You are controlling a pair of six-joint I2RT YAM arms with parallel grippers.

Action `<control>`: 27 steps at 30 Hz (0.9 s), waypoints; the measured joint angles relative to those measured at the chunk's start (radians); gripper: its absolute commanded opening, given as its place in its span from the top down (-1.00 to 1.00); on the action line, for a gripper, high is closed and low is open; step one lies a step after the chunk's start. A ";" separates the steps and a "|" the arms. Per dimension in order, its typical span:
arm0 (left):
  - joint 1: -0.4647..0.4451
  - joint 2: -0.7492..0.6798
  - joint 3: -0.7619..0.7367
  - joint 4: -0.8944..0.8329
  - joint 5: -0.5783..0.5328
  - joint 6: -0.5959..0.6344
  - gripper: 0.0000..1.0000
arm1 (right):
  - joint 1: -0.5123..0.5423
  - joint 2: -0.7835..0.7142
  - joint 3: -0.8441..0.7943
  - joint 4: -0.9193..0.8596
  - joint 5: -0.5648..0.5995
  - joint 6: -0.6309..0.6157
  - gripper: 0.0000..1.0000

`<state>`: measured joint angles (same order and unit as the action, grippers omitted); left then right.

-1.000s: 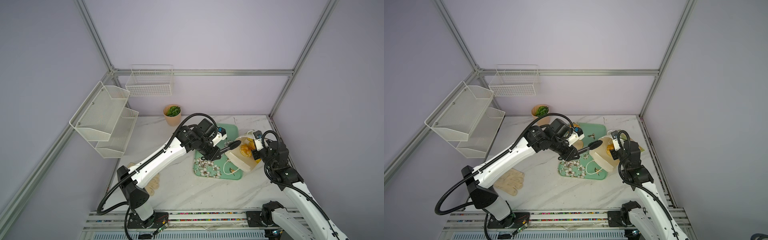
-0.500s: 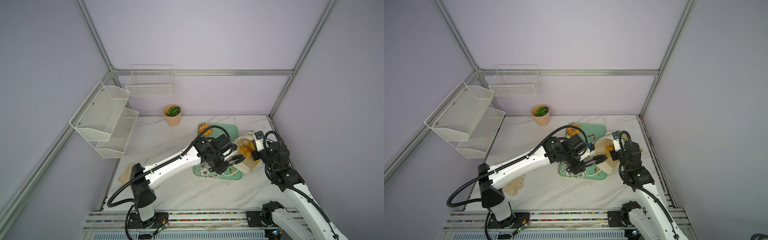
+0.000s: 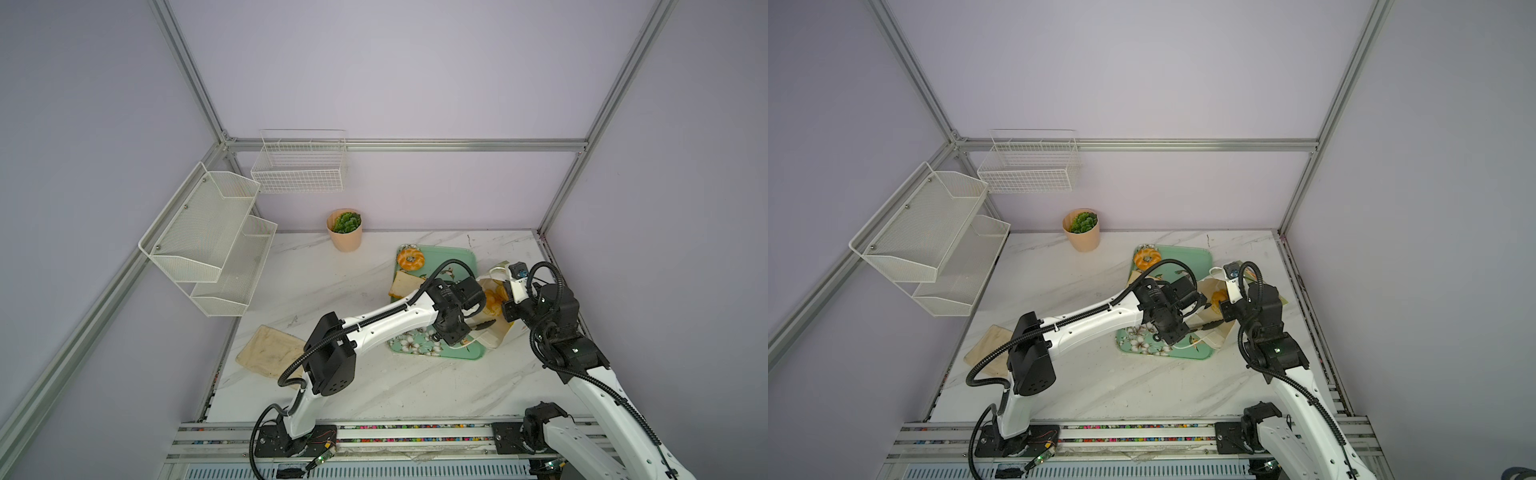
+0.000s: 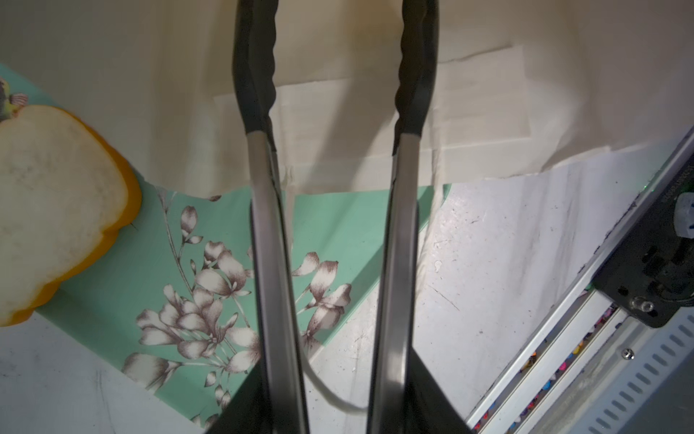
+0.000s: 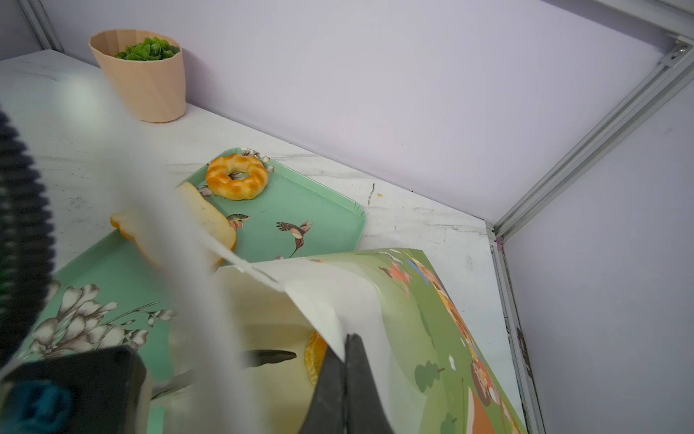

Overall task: Take the fake bread out of the paper bag
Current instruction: 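Reach the left gripper's tongs into the bag opening toward the pastries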

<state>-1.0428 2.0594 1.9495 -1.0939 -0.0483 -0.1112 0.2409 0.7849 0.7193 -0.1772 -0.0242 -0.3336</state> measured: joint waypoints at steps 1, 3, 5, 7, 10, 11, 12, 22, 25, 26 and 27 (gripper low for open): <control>0.000 0.000 0.006 0.005 -0.008 0.000 0.10 | 0.000 0.000 0.000 0.000 -0.001 0.001 1.00; 0.000 0.000 0.018 0.013 -0.030 0.000 0.09 | 0.000 0.000 0.000 0.000 -0.004 0.004 1.00; 0.002 0.000 0.023 0.022 -0.048 -0.001 0.08 | 0.000 0.000 0.000 0.001 -0.011 0.008 1.00; 0.004 0.002 0.026 0.029 -0.060 -0.001 0.07 | 0.000 0.000 0.000 0.000 -0.019 0.010 1.00; 0.011 0.021 0.043 0.033 -0.064 -0.002 0.06 | 0.000 0.002 0.000 0.001 -0.025 0.013 1.00; 0.013 0.030 0.050 0.034 -0.064 -0.002 0.06 | 0.000 0.005 0.000 0.001 -0.027 0.014 1.00; 0.016 0.040 0.055 0.035 -0.064 -0.003 0.05 | 0.000 0.006 0.000 0.001 -0.029 0.015 1.00; 0.029 0.091 0.057 0.047 -0.040 -0.002 0.00 | 0.000 0.014 0.000 0.001 -0.048 0.029 1.00; 0.029 0.100 0.058 0.066 -0.033 0.000 0.01 | 0.000 0.014 0.000 0.001 -0.051 0.033 1.00; 0.029 0.104 0.059 0.071 -0.032 0.000 0.00 | 0.000 0.014 0.000 0.001 -0.052 0.034 1.00; 0.029 0.111 0.062 0.076 -0.030 0.000 0.00 | 0.000 0.015 0.000 0.001 -0.053 0.034 1.00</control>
<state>-1.0138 2.1700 2.0117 -1.0176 -0.0784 -0.1108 0.2409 0.7998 0.7197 -0.1764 -0.0772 -0.2996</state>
